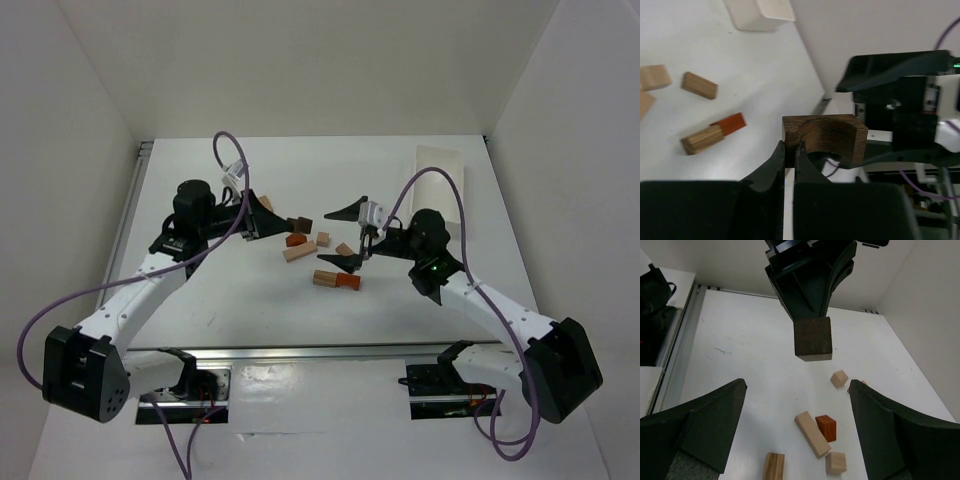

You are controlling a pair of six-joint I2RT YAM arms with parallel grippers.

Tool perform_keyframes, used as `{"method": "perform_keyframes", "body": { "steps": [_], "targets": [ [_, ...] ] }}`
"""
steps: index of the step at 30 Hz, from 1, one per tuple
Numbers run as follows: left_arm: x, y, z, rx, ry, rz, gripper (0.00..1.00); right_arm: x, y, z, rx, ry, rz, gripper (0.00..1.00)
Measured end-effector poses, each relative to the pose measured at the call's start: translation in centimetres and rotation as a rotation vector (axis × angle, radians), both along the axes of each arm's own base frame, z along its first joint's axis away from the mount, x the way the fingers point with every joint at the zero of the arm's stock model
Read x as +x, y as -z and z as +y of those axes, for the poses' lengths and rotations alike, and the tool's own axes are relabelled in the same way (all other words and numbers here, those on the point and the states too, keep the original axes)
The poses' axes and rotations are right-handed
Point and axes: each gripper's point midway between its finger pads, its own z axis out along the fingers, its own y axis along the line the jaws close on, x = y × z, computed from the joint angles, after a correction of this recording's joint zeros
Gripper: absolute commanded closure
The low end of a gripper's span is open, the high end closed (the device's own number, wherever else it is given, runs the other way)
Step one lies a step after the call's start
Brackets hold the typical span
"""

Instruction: Build the wood block tower

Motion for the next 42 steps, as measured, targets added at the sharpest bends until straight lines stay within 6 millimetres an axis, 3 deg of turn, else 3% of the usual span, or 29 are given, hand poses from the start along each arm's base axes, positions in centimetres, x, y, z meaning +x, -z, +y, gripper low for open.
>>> {"method": "perform_keyframes", "body": {
  "steps": [10,19,30,33,37,42],
  "targets": [
    [-4.5,-5.9,-0.4,-0.187,0.108,-0.091,1.00,-2.0,-1.4,2.4,0.072,-0.136,-0.050,0.15],
    [-6.0,-6.6,0.0,-0.207,0.107,-0.110,1.00,-2.9,-2.7,4.3,0.152,-0.178,-0.064,0.17],
    [-6.3,-7.0,0.1,-0.209,0.106,-0.133,1.00,-3.8,-6.3,4.8,0.255,-0.232,-0.124,0.21],
    [-6.3,-7.0,0.1,-0.209,0.106,-0.132,1.00,-4.1,-6.4,5.2,0.262,-0.262,-0.119,0.26],
    [-6.3,-7.0,0.1,-0.209,0.107,-0.133,1.00,-4.2,-6.0,5.7,0.255,-0.292,-0.097,0.40],
    [-6.4,-7.0,0.1,-0.209,0.112,-0.131,1.00,-4.3,-6.3,5.8,0.269,-0.308,-0.090,0.42]
  ]
}}
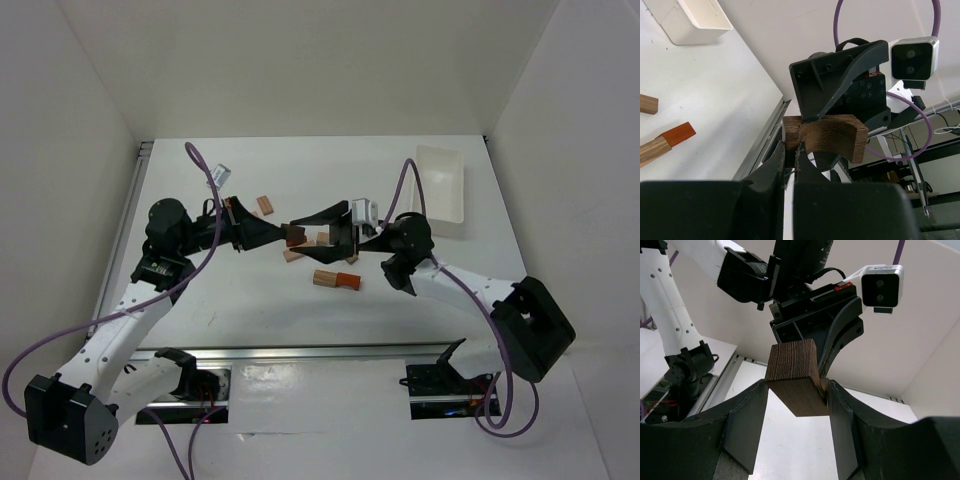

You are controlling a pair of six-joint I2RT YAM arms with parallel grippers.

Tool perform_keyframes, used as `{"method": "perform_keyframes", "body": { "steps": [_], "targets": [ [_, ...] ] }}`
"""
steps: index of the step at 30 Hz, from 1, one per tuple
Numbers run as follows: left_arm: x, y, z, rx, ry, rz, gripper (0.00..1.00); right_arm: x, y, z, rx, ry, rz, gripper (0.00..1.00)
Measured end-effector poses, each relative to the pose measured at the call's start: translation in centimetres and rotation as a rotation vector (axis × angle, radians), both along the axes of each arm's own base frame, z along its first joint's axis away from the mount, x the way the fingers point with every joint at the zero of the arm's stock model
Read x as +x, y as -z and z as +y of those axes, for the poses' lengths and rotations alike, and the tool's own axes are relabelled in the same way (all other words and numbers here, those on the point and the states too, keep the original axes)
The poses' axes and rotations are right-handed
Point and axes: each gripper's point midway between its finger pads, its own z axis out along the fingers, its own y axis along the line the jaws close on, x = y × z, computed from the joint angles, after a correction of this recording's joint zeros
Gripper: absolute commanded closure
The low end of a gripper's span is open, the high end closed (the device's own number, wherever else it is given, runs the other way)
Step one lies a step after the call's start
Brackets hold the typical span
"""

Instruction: Build the wood block tower

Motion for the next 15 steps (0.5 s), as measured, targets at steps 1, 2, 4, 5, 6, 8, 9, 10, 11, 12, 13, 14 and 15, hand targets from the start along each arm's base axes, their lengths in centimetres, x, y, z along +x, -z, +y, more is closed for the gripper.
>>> {"method": "perform_keyframes", "body": {
  "steps": [1,2,4,5,6,8,9,10,11,12,13,14,15],
  "targets": [
    [0.00,0.00,0.00,0.000,0.000,0.000,1.00,0.00,-0.05,0.02,0.002,-0.002,0.001,0.42],
    [0.00,0.01,0.00,0.000,0.000,0.000,1.00,-0.02,-0.07,0.04,0.003,-0.005,0.002,0.45],
    [-0.01,0.04,0.00,0.001,0.000,0.002,1.00,-0.04,-0.22,0.08,0.008,-0.010,0.002,0.58],
    [-0.05,0.06,-0.02,0.000,0.002,0.005,1.00,0.01,-0.38,0.12,0.014,-0.010,-0.004,0.65],
    [-0.13,0.15,-0.01,0.000,0.005,0.020,1.00,0.08,-0.57,0.14,0.020,-0.008,-0.017,0.70],
    [-0.22,0.28,-0.02,-0.002,0.006,0.044,1.00,0.07,-0.53,0.20,0.018,-0.014,-0.024,0.83],
    [-0.24,0.29,-0.02,-0.002,0.007,0.044,1.00,0.05,-0.46,0.22,0.016,-0.016,-0.022,0.85],
    [-0.25,0.31,-0.02,-0.001,0.007,0.045,0.99,0.04,-0.44,0.23,0.015,-0.018,-0.020,0.90],
    [-0.27,0.30,-0.01,-0.001,0.007,0.045,0.88,0.07,-0.40,0.25,0.013,-0.018,-0.018,0.94],
    [-0.27,0.34,0.01,0.001,0.005,0.044,0.80,0.08,-0.40,0.26,0.012,-0.018,-0.016,1.00],
    [-0.33,0.38,0.07,0.005,0.001,0.041,0.70,0.10,-0.36,0.29,0.010,-0.019,-0.012,1.00],
    [-0.30,0.45,0.17,0.012,-0.008,0.034,0.57,0.16,-0.31,0.35,0.004,-0.019,-0.005,1.00],
    [-0.14,0.58,0.32,0.023,-0.027,0.027,0.47,0.31,-0.30,0.50,-0.003,-0.018,0.008,1.00]
  ]
}}
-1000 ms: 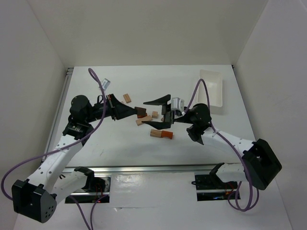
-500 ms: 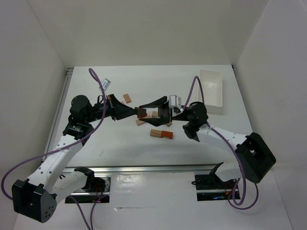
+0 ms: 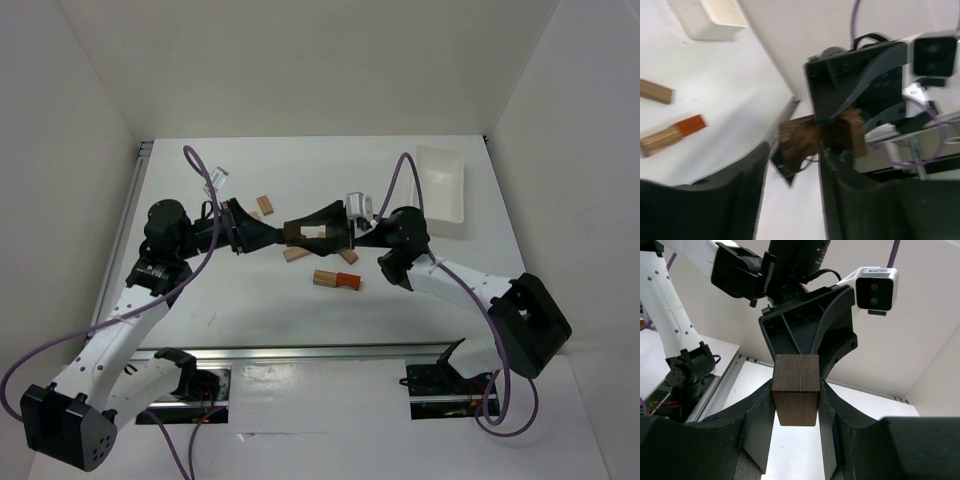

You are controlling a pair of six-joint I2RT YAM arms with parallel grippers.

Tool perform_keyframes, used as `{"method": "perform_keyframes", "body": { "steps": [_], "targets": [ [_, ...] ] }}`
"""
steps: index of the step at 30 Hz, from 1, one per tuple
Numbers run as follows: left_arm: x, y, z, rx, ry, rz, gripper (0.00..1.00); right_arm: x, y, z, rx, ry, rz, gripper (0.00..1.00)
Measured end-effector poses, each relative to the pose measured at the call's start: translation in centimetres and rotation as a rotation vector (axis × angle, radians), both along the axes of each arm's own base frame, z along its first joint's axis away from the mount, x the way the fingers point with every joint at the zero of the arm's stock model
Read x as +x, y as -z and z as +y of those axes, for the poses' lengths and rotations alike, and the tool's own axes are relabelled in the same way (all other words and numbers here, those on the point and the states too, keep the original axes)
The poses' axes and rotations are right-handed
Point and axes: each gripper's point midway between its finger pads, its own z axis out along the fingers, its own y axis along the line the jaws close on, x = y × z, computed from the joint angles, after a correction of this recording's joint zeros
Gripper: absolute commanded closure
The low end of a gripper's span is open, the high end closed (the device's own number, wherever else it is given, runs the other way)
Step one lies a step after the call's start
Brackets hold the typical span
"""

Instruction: Build the wood block tower

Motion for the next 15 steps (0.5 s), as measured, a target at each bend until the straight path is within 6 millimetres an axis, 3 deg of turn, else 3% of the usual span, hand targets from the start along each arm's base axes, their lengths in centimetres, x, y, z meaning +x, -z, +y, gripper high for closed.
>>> {"method": "perform_keyframes", "body": {
  "steps": [1,5,9,15],
  "targets": [
    [0.1,0.2,0.2,0.017,-0.020,0.001,0.37,0.2,-0.1,0.2,-0.009,0.003,0.008,1.00],
    [1.2,0.2,1.7,0.111,-0.167,0.002,0.22,1.6,0.0,1.0,-0.077,0.048,0.049,1.00],
    [1.6,-0.5,5.6,0.223,-0.424,0.002,0.02,3.5,0.6,1.0,-0.185,0.148,0.123,1.00],
    [0.2,-0.8,13.2,0.358,-0.826,0.070,0.00,5.6,4.7,-0.3,-0.413,0.300,0.293,0.98]
  ]
}}
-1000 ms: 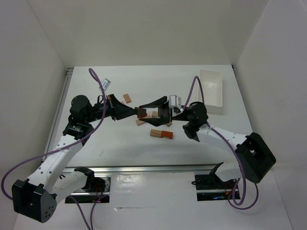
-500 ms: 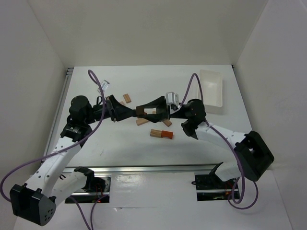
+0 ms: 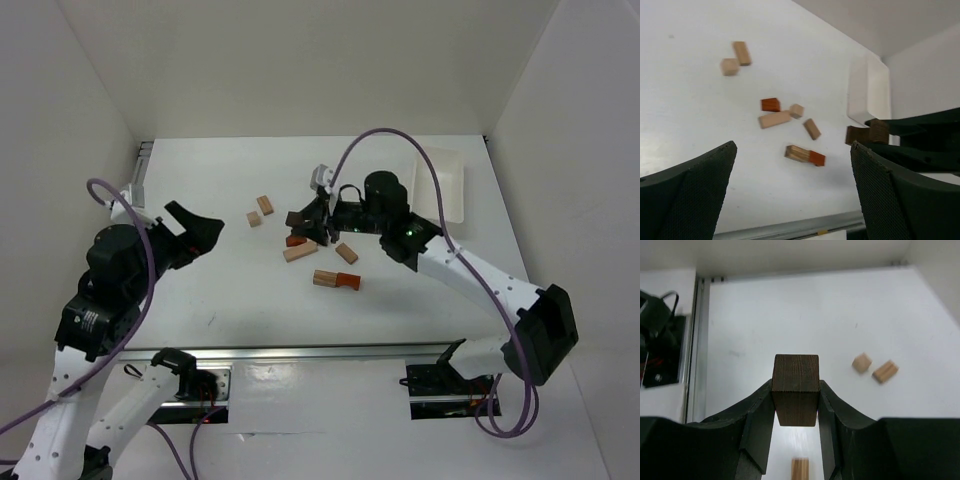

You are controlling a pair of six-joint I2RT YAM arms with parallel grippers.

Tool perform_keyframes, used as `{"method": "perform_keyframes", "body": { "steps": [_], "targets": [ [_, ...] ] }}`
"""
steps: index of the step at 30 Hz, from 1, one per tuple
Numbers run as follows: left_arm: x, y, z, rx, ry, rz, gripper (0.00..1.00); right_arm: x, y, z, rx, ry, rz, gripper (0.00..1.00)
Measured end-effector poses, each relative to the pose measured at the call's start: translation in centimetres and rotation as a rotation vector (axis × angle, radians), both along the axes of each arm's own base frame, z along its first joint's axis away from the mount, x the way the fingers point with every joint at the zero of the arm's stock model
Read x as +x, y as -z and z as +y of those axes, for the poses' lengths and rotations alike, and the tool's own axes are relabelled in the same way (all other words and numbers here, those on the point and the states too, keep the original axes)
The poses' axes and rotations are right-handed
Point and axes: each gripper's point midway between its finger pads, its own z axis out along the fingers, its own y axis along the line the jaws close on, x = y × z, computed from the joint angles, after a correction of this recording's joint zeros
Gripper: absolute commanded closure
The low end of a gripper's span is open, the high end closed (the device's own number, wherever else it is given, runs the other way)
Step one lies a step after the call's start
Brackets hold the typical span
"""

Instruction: Build the wood block tower

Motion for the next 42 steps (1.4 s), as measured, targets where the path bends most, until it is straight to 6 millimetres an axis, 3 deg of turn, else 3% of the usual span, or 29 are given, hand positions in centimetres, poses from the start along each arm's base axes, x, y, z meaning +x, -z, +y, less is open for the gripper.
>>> {"method": "perform_keyframes", "body": {
  "steps": [5,8,10,13,16,23,30,38,42],
  "targets": [
    [-0.4,2.7,3.0,0.075,-0.155,0.119,0.00,3.0,3.2,1.1,-0.192,0.055,0.152,0.98],
    [-0.6,3.9,3.8,0.108,-0.193,0.169,0.00,4.8,7.2,1.9,-0.321,0.089,0.249,0.98],
    [-0.8,4.3,4.3,0.122,-0.213,0.185,0.00,5.6,10.9,2.1,-0.423,0.120,0.312,0.98],
    [-0.9,4.6,4.6,0.136,-0.229,0.199,0.00,5.6,15.8,2.1,-0.572,0.146,0.388,0.98],
    [-1.0,4.7,5.0,0.145,-0.242,0.202,0.00,4.5,18.8,2.4,-0.687,0.148,0.413,0.98],
    [-1.1,4.9,5.2,0.156,-0.250,0.207,0.00,2.8,21.5,3.9,-0.850,0.163,0.365,0.98],
    [-1.1,4.9,5.3,0.174,-0.244,0.204,0.00,2.6,25.1,2.6,-0.993,0.232,0.357,0.94],
    [-1.1,5.2,5.3,0.180,-0.241,0.208,0.00,3.8,26.2,2.2,-1.051,0.300,0.315,0.85],
    [-1.1,5.2,5.3,0.182,-0.240,0.208,0.00,4.1,26.3,2.5,-1.061,0.310,0.301,0.75]
  ]
}}
